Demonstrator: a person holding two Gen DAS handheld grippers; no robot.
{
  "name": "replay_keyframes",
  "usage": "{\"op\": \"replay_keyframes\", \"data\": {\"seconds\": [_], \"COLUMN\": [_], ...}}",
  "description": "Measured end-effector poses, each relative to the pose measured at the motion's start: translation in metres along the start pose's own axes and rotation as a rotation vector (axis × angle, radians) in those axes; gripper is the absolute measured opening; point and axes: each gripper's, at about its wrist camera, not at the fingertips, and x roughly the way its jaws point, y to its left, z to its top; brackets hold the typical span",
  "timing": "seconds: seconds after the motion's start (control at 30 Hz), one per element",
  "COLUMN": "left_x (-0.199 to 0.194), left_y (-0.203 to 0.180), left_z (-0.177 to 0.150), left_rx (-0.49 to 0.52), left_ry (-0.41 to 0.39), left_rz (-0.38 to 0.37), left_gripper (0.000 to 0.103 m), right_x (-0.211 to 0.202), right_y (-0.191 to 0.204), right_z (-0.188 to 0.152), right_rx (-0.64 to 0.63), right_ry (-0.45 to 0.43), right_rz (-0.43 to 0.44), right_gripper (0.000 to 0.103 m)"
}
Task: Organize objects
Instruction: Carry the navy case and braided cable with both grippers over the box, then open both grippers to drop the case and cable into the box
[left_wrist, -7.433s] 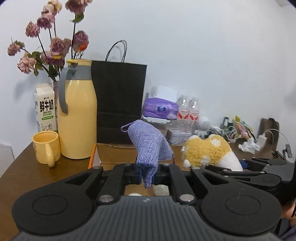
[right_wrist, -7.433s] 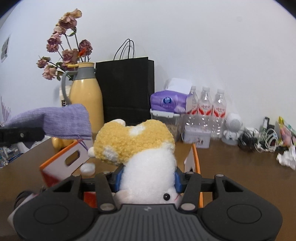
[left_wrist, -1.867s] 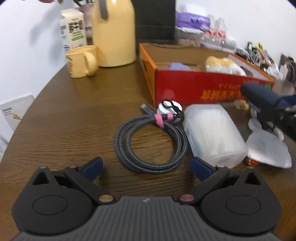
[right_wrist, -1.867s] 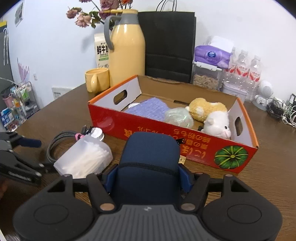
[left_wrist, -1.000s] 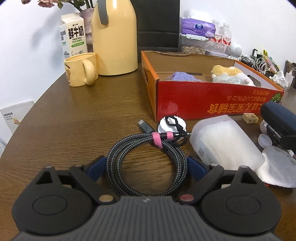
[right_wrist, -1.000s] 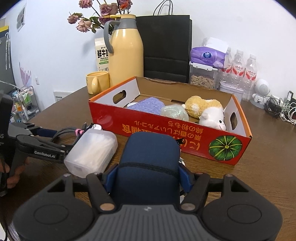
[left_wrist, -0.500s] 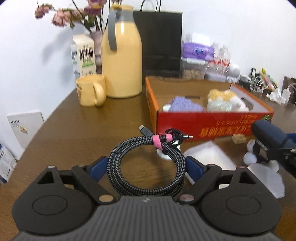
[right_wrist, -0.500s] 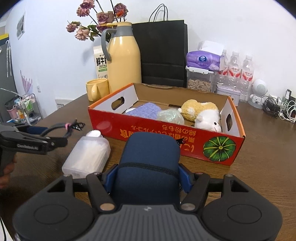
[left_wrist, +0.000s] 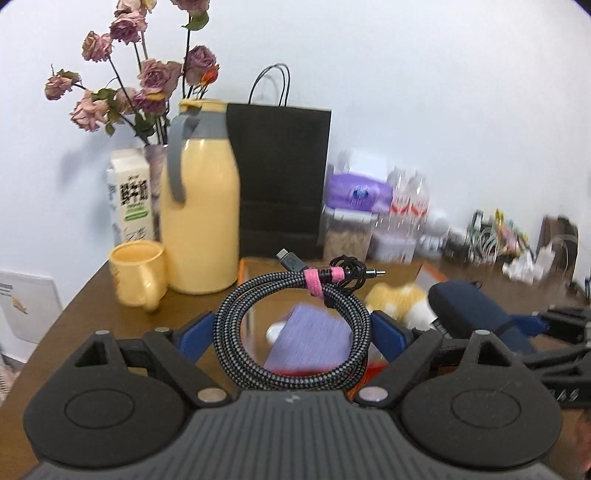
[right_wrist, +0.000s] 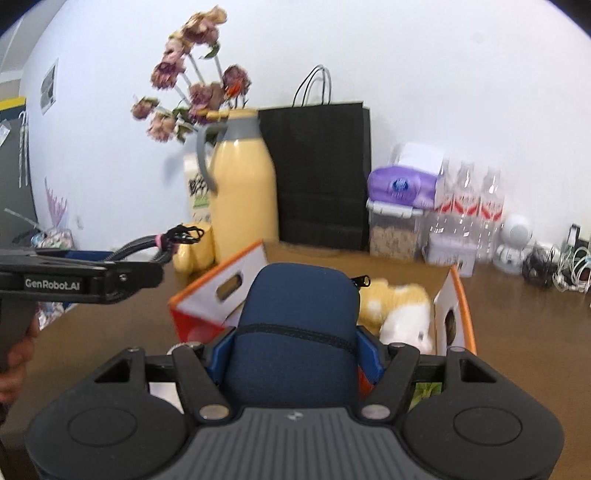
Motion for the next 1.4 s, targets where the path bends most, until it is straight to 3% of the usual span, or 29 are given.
{"op": "replay_keyframes", "data": {"seconds": [0.4,0.63,0.9,1.03,1.17,1.4], "left_x": [0.09,0.141,0.152,0.146,0.143,0.137], "left_y": [-0.014,-0.01,-0.011,-0.012,-0.011,-0.013], "left_z": [0.023,0.007,-0.006,-0.006,-0.003,0.001], "left_rx": [-0.08,-0.074,-0.047,-0.054,-0.071,-0.066], "left_ry": [0.007,0.096,0.136,0.109,0.103,0.093], "left_rz": [0.024,0.054,0.072,0.11,0.114,0.107], "left_gripper": [0.09,0.09,0.092,0.103,0.103,0.103], "right_x": [0.084,0.133,0.15,0.147,0.137,0.131], "right_y": [-0.033,-0.052,-0.07,-0.07,-0.073,-0.08], "right_z": [0.042,0.032,0.013,0.012,0.016,0.02], "right_rx": [0.011,0.019,0.045,0.044,0.052,0.072], "right_ry": [-0.011,0.027,0.118,0.118,0.085,0.084], "right_rz": [-0.038,-0.087,-0.072,-0.079,-0.113,-0.122], "right_gripper": [0.066,0.066,0.067,0.068,0.101,0.103]}}
